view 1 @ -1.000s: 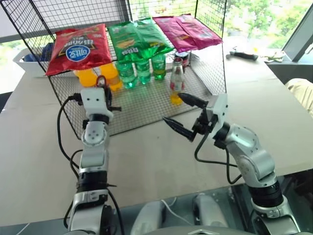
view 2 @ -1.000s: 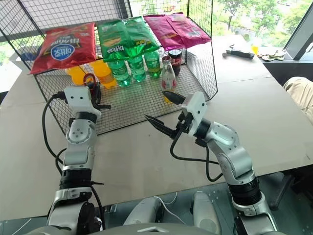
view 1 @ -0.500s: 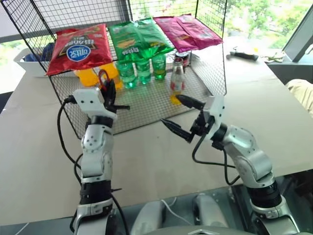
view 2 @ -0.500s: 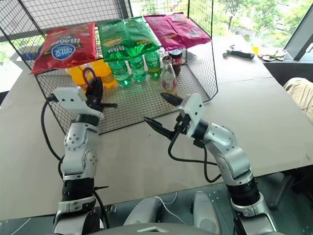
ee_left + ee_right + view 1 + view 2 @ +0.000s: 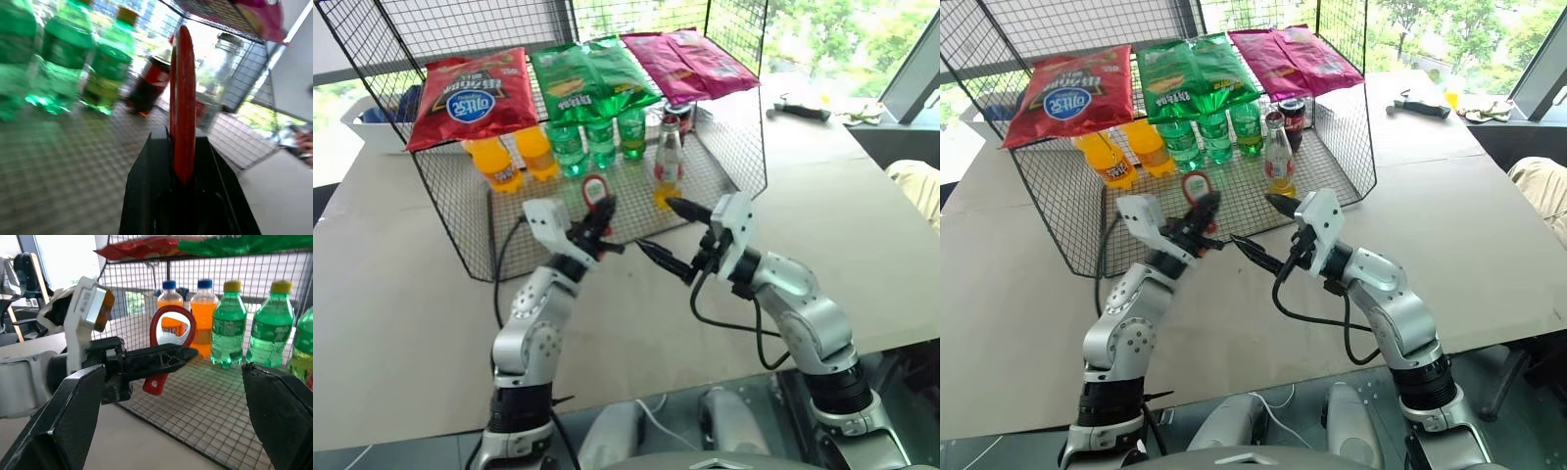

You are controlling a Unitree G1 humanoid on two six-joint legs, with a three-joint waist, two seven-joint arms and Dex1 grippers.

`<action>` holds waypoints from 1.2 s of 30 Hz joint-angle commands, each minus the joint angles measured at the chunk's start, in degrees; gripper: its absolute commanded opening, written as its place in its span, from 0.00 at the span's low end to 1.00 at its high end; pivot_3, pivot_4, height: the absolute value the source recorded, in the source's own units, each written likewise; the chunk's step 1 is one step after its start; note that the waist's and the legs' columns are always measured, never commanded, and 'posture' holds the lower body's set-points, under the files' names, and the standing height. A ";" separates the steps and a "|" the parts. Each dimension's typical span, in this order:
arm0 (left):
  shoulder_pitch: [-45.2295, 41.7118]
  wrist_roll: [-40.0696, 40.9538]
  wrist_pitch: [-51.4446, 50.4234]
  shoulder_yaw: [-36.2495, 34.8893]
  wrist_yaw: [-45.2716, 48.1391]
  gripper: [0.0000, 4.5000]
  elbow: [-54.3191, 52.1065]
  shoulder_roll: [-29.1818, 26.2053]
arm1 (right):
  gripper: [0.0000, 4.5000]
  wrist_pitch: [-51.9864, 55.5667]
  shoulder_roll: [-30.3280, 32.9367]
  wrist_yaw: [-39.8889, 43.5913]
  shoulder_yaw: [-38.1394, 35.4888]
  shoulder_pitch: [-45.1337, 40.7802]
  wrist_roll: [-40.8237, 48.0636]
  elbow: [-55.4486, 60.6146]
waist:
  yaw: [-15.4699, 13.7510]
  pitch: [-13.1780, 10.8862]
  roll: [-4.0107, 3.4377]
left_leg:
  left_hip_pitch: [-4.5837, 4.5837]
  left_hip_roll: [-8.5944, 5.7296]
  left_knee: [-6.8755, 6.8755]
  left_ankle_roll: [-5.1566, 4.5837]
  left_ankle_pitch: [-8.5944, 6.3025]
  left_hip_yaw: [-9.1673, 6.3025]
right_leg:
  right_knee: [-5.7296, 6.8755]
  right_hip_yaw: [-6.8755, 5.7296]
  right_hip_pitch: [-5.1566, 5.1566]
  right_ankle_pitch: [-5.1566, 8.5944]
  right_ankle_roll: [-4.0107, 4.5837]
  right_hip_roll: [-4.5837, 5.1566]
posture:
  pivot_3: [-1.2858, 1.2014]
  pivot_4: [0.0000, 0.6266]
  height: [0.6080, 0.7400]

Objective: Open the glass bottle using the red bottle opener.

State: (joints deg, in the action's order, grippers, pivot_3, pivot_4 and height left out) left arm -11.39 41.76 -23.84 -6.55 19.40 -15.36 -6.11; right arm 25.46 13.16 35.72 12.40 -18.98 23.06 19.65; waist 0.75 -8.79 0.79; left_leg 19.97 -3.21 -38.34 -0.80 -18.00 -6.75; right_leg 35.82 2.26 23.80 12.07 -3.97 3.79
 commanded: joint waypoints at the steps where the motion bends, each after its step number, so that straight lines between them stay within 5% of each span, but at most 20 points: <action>1: -0.98 15.22 -7.42 -2.62 1.35 0.00 -2.00 1.88 | 1.00 10.16 1.72 -0.40 -1.33 -0.65 5.05 2.41 | 0.01 -0.01 0.00 | 0.00 0.00 0.00 0.00 0.00 0.00 | 0.00 -0.01 0.01 0.00 0.00 -0.01 | 0.52 0.24 1.00; 10: -2.69 36.13 -18.69 -5.55 5.53 0.00 1.20 1.02 | 1.00 29.27 7.63 1.91 -7.82 -5.75 18.33 2.55 | 0.02 -0.01 0.01 | 0.00 -0.02 -0.01 -0.01 0.00 0.03 | -0.05 0.01 -0.02 0.00 0.00 -0.06 | 0.52 0.24 1.00; 21: -2.81 33.98 -20.78 -3.30 12.58 0.00 3.70 -1.34 | 1.00 44.60 7.96 -0.90 -15.01 -11.94 34.88 2.04 | -0.04 -0.01 0.01 | 0.01 -0.03 0.02 -0.01 0.00 0.04 | -0.09 0.02 -0.01 0.01 0.01 -0.06 | 0.52 0.24 1.00; 36: -1.04 31.03 -19.31 -1.99 16.07 0.00 3.81 0.44 | 1.00 48.38 7.10 -4.49 -13.14 -15.84 37.48 0.72 | -0.07 -0.01 0.01 | 0.03 -0.03 0.03 -0.01 0.00 0.03 | -0.13 0.00 0.00 0.01 0.01 -0.02 | 0.52 0.24 1.00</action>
State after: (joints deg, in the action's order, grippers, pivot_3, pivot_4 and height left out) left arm -12.71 73.11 -44.04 -8.92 34.23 -10.09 -6.00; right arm 73.70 20.39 31.35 -0.66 -33.18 59.01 19.62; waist 0.68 -8.80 0.80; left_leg 20.01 -3.24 -38.31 -0.81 -18.00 -6.72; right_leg 35.69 2.27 23.80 12.07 -3.95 3.77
